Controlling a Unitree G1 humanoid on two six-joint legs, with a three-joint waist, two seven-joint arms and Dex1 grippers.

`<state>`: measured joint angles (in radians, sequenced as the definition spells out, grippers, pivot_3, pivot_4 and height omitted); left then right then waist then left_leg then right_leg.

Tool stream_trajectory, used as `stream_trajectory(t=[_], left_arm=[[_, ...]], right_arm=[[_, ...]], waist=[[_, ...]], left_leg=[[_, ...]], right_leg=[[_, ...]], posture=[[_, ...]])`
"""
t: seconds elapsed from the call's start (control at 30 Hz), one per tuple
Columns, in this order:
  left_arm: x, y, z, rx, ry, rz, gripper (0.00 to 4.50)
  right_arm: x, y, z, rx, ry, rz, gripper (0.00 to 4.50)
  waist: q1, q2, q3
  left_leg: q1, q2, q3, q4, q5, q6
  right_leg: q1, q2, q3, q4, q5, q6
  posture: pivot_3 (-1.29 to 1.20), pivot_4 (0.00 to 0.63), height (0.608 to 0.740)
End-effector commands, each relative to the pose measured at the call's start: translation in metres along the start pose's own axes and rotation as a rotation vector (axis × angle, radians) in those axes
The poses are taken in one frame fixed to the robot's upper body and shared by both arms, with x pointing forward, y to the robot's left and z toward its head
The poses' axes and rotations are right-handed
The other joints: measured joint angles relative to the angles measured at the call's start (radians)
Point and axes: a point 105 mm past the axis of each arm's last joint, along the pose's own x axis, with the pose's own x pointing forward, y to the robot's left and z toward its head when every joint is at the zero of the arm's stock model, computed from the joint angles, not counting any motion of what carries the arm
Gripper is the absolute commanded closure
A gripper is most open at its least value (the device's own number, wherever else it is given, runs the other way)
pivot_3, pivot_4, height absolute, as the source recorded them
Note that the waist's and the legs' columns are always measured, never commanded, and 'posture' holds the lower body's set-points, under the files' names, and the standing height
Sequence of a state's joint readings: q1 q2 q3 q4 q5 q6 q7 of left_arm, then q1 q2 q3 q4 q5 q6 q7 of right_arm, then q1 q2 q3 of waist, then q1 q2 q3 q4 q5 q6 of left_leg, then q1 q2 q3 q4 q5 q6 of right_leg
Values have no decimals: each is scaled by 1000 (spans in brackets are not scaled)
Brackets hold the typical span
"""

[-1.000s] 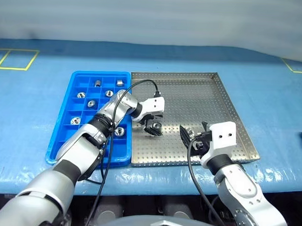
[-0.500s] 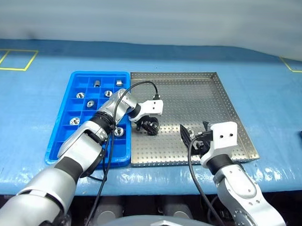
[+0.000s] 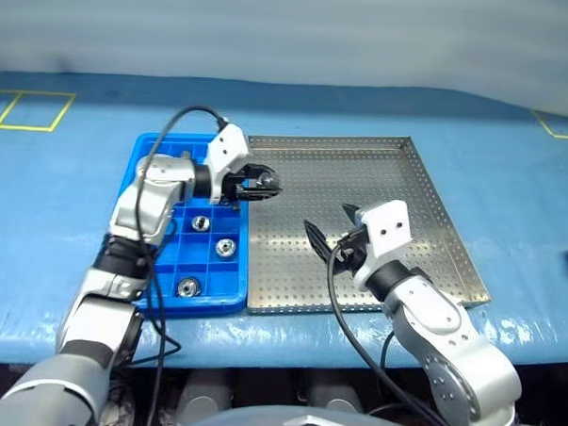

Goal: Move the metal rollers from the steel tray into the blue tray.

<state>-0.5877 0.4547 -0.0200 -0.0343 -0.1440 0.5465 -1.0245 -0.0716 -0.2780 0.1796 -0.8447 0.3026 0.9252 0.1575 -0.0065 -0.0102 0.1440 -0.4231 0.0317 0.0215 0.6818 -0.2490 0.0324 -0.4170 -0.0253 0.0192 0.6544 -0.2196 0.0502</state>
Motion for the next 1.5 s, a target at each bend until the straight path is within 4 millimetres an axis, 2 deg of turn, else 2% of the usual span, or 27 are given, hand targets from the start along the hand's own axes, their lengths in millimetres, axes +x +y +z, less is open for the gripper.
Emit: stream_trajectory(t=[0.03, 0.27, 0.47, 0.87, 1.03, 1.23, 1.4, 1.5], left_arm=[[-28, 2, 16, 24, -44, 153, 2800], [-73, -4, -14, -60, 38, 413, 2800], [-95, -16, -38, -115, 132, 531, 2800], [-120, -42, -82, -242, 301, 635, 2800], [-128, -47, -93, -282, 330, 672, 2800], [-128, -55, -99, -331, 348, 640, 2800], [-124, -53, -93, -339, 323, 616, 1172], [-116, -46, -79, -321, 262, 596, 151]], right_arm=[[9, 15, 11, -26, -43, 113, 547], [26, 38, 13, -53, -48, 268, 547], [29, 52, 13, -55, -63, 363, 547], [28, 65, 2, -39, -37, 454, 547], [29, 66, -1, -37, -25, 462, 547], [28, 68, -1, -36, -23, 471, 547], [27, 66, -1, -32, -26, 450, 547], [26, 63, -1, -29, -28, 424, 547]], waist=[[26, -1, 1], [87, -4, 3], [117, -5, 4], [145, -4, 6], [153, -4, 6], [154, -4, 6], [157, -4, 7], [156, -5, 7]], left_leg=[[1, -1, 0, 0, 0, 0], [6, -2, 0, 0, 0, -1], [6, -2, -1, 0, 0, -1], [6, -2, -1, -3, 0, -1], [6, -2, -1, -4, 0, -2], [6, -2, -1, -8, 0, -2], [8, -4, -1, -15, 2, -4], [9, -3, -2, -18, 3, -6]], right_leg=[[0, -1, 0, 2, -1, 0], [4, -3, -1, 4, -7, -2], [4, -4, -2, 5, -8, -5], [3, -7, -6, 4, -11, -8], [2, -10, -8, 4, -11, -9], [1, -12, -8, 3, -12, -10], [1, -11, -9, 2, -14, -12], [0, -10, -10, 2, -15, -14]], posture=[[240, 150, 740], [332, 150, 740], [362, 150, 740], [395, 150, 740], [395, 150, 740], [395, 150, 740], [384, 150, 740], [351, 150, 740]])
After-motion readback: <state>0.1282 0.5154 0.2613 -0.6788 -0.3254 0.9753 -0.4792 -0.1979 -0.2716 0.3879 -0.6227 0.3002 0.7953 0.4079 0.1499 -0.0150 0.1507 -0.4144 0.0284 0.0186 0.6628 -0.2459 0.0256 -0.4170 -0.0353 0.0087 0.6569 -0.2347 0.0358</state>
